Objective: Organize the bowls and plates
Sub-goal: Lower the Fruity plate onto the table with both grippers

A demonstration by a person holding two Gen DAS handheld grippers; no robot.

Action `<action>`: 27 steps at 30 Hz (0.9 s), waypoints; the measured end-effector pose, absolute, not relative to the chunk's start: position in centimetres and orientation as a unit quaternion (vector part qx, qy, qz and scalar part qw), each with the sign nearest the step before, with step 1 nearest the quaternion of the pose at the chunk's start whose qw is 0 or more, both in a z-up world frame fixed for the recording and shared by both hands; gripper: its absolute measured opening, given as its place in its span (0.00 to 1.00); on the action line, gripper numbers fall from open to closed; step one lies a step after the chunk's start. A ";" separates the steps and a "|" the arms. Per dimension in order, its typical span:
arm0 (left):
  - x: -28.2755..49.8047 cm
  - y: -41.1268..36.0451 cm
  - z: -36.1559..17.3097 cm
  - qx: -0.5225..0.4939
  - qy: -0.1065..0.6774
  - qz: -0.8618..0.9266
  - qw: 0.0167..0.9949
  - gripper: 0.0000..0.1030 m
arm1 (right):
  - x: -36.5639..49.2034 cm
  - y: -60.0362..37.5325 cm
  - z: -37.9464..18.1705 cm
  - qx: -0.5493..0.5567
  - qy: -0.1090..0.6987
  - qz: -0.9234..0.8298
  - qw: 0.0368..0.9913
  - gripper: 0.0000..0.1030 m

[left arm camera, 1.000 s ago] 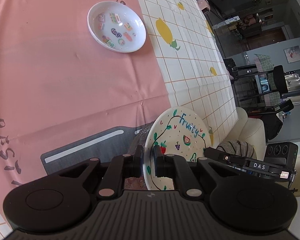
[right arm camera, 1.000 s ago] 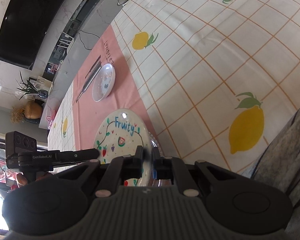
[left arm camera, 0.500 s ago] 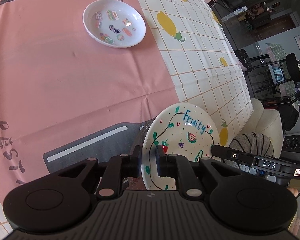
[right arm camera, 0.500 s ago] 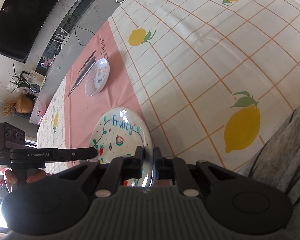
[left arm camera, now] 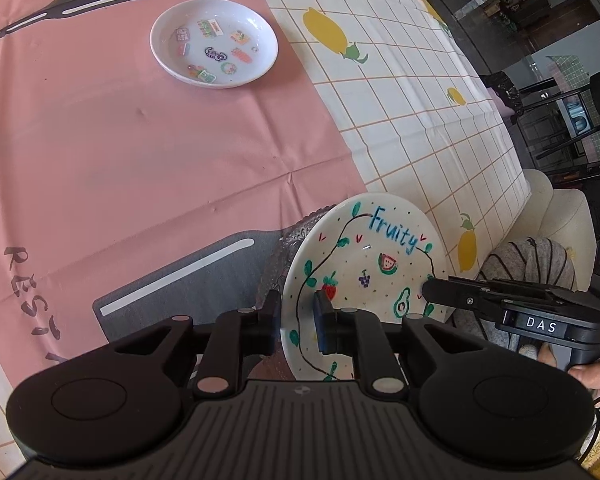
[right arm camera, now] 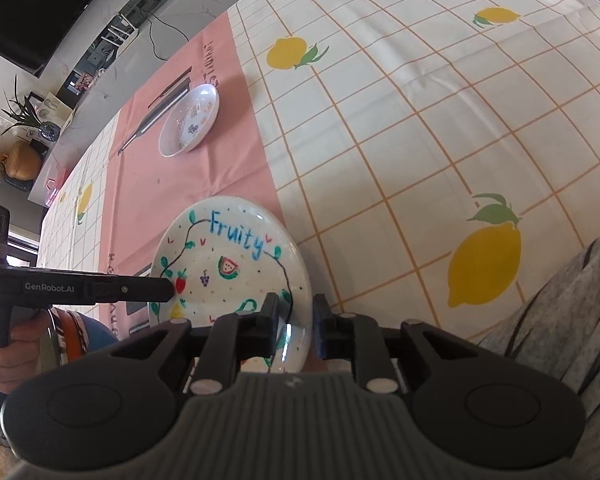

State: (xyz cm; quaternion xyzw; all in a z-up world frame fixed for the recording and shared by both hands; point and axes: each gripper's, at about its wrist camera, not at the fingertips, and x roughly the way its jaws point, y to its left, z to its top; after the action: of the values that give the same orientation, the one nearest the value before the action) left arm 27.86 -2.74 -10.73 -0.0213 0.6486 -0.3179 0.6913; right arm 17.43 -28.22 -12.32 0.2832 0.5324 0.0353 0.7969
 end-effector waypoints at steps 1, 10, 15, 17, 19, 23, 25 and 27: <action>27.8 -2.8 -10.6 -0.017 0.648 -0.317 0.692 0.18 | 17.4 -28.1 -12.3 0.281 0.533 0.036 0.797 0.18; 25.8 -4.9 -9.2 0.086 0.611 -0.296 0.730 0.37 | 18.2 -28.2 -13.2 0.297 0.546 0.053 0.782 0.21; 25.2 -5.6 -9.7 0.141 0.602 -0.257 0.743 0.41 | 18.3 -27.8 -13.1 0.291 0.543 0.051 0.786 0.21; 25.0 -5.7 -9.9 0.149 0.600 -0.253 0.744 0.43 | 18.4 -27.5 -13.0 0.284 0.543 0.047 0.789 0.21; 24.9 -5.7 -9.9 0.151 0.599 -0.250 0.746 0.44 | 18.6 -27.2 -12.8 0.276 0.544 0.043 0.791 0.21; 25.0 -5.3 -9.8 0.139 0.601 -0.243 0.748 0.45 | 18.9 -26.4 -12.5 0.252 0.547 0.029 0.798 0.21; 25.3 -4.8 -10.0 0.119 0.611 -0.246 0.743 0.45 | 19.1 -26.0 -12.4 0.240 0.547 0.020 0.802 0.21; 25.5 -4.3 -10.2 0.102 0.618 -0.250 0.739 0.45 | 19.3 -25.4 -12.3 0.231 0.544 0.010 0.807 0.22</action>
State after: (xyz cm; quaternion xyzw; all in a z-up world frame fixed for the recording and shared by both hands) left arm 25.54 -4.35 -10.22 0.1021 0.6177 -0.2501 0.7385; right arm 19.33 -25.42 -12.25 0.2314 0.5438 0.0101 0.8066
